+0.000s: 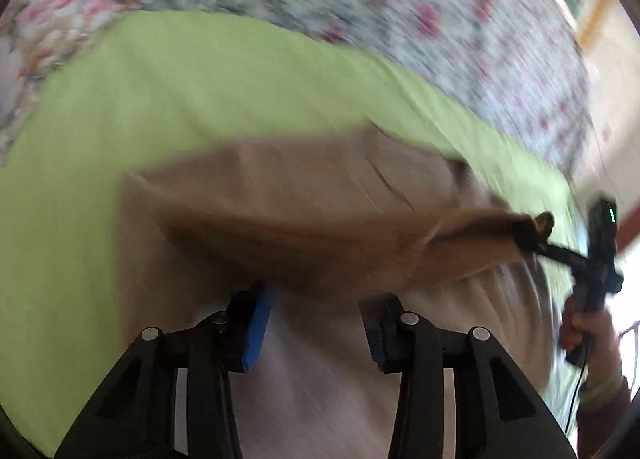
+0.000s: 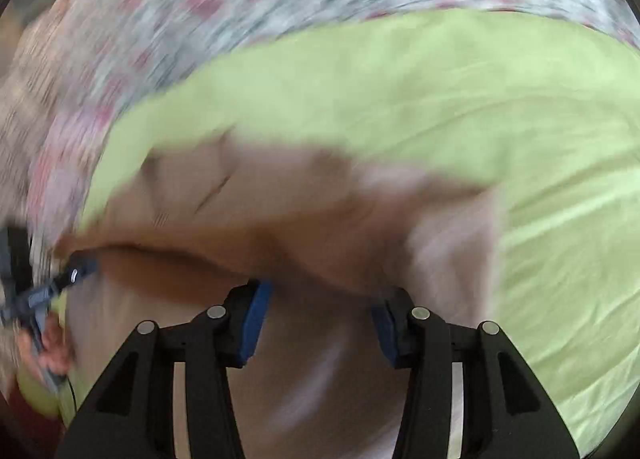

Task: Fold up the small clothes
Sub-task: 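Release the hem on the sweater and open both tools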

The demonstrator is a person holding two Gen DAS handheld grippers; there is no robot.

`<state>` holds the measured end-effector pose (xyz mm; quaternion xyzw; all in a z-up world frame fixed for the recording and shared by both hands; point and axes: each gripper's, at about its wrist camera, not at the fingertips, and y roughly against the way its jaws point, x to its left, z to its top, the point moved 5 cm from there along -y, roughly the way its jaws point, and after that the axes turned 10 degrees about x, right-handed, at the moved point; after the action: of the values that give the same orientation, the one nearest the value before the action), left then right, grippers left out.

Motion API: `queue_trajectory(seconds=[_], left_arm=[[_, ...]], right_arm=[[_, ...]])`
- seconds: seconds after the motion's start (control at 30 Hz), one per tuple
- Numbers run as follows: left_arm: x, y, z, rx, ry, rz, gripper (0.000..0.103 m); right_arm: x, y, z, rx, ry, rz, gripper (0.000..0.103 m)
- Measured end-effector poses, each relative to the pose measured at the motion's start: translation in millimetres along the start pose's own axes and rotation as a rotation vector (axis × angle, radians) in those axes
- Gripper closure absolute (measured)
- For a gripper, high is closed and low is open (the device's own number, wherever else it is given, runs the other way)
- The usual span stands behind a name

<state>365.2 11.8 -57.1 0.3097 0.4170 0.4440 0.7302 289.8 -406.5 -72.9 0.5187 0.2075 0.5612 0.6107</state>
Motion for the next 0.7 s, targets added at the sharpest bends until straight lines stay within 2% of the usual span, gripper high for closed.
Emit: queue_trajectory(seconds=[0.13,0.23,0.37,0.53,0.7], left_arm=[[22,16,12,-0.047,0.080,-0.002,0.060],[19,34,-7,-0.068,0.062,-0.003,0.055],[9,50,-48,-0.068,0.075,-0.046,0.053],[-5,70,-114,-0.071,0.089,-0.095,0.049],[-19,75,-169,-0.024,0.104,-0.143,0.049]], right_arm=[[4,20,-7,-0.041,0.010,0.023,0.054],[8,34,-31,-0.046,0.027,0.043,0.054],[15,40,-66,-0.019,0.033,0.062,0.054],[20,64,-115,-0.055,0.022,0.087,0.054],[16,71,-153,-0.052,-0.032,0.116,0.053]])
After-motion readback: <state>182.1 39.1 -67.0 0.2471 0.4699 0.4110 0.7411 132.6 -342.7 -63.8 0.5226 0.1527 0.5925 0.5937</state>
